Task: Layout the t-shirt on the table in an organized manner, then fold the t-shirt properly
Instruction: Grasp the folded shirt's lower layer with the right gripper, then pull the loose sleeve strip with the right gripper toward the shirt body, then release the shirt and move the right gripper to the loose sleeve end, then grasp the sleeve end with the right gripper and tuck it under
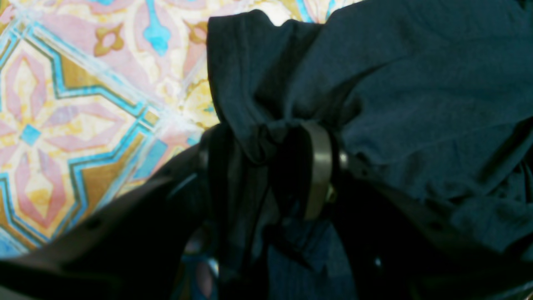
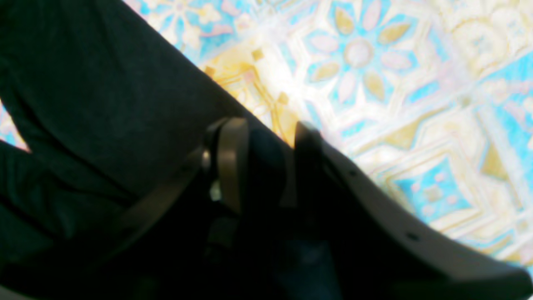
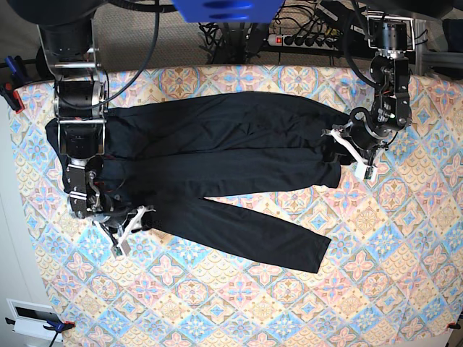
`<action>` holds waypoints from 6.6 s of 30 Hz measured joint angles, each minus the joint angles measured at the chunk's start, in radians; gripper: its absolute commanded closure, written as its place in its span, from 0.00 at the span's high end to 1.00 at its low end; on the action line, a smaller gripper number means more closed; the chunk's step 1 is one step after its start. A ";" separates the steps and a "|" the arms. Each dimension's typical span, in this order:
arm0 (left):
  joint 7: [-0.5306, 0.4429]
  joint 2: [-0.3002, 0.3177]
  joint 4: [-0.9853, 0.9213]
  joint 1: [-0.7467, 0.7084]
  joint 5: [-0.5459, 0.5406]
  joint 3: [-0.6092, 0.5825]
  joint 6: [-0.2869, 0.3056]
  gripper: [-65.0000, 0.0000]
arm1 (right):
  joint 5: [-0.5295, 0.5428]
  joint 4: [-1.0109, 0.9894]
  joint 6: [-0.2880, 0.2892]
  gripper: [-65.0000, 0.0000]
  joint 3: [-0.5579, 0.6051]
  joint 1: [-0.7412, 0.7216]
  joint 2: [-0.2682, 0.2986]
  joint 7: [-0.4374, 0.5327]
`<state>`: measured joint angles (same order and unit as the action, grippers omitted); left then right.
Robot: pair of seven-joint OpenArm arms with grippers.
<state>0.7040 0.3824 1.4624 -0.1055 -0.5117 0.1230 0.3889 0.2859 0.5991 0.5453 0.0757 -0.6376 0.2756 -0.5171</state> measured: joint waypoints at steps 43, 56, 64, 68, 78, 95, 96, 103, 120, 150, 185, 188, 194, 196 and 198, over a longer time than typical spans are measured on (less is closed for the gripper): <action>0.001 0.000 0.000 0.000 0.000 0.000 0.000 0.40 | -0.009 0.215 0.000 0.00 0.124 0.014 0.073 -0.024; 0.000 -0.028 -0.002 0.008 0.002 0.000 0.000 0.40 | -0.007 0.676 -0.006 0.00 -0.187 0.257 0.129 -0.200; -0.001 -0.028 -0.002 0.008 -0.001 0.000 0.001 0.40 | -0.007 1.064 0.000 0.00 -0.365 0.565 0.124 -0.292; 0.000 -0.028 -0.002 0.009 0.001 0.000 0.000 0.40 | -0.005 1.229 -0.002 0.00 -0.377 0.669 0.126 -0.301; 0.000 -0.029 -0.002 0.031 0.000 -0.005 0.001 0.40 | 0.002 1.358 0.000 0.00 -0.373 0.919 0.039 -0.318; 0.003 -0.030 -0.003 0.028 0.002 -0.005 0.000 0.40 | 0.002 1.382 0.000 0.00 -0.094 1.003 -0.031 -0.316; 0.003 -0.030 -0.003 0.028 0.001 -0.005 0.000 0.40 | 0.002 1.382 0.000 0.00 -0.089 1.002 -0.033 -0.316; 0.003 -0.028 -0.003 0.029 0.001 -0.005 0.000 0.40 | 0.002 1.382 0.000 0.00 -0.085 1.001 -0.032 -0.314; -0.016 -0.027 -0.054 0.031 -0.011 -0.003 0.001 0.40 | 0.005 1.395 0.000 0.37 -0.087 0.926 -0.032 -0.415; -0.031 -0.047 -0.058 0.031 -0.011 0.000 -0.002 0.40 | -0.016 0.218 -0.146 0.39 -0.150 0.016 -0.239 -0.151; -0.031 -0.047 -0.058 0.030 -0.011 0.002 -0.002 0.40 | -0.002 -0.134 -0.295 0.38 0.066 -0.086 -0.251 0.394; -0.031 -0.047 -0.058 0.030 -0.011 0.002 -0.002 0.40 | -0.001 -0.134 -0.295 0.39 0.066 -0.086 -0.250 0.394; -0.031 -0.047 -0.058 0.029 -0.011 0.002 -0.002 0.40 | 0.003 -0.202 -0.295 0.39 0.064 -0.091 -0.244 0.409; -0.033 -0.047 -0.058 0.029 -0.012 0.002 0.000 0.40 | 0.002 -0.243 -0.295 0.39 0.064 -0.082 -0.243 0.416; -0.034 -0.047 -0.058 0.028 -0.011 0.002 0.000 0.40 | 0.002 -0.266 -0.293 0.39 0.066 -0.074 -0.243 0.463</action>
<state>0.6697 0.3351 1.4048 -0.0772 -0.5232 0.1249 0.3893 0.2878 0.3332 0.2527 0.1417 -0.7120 0.0330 -0.0536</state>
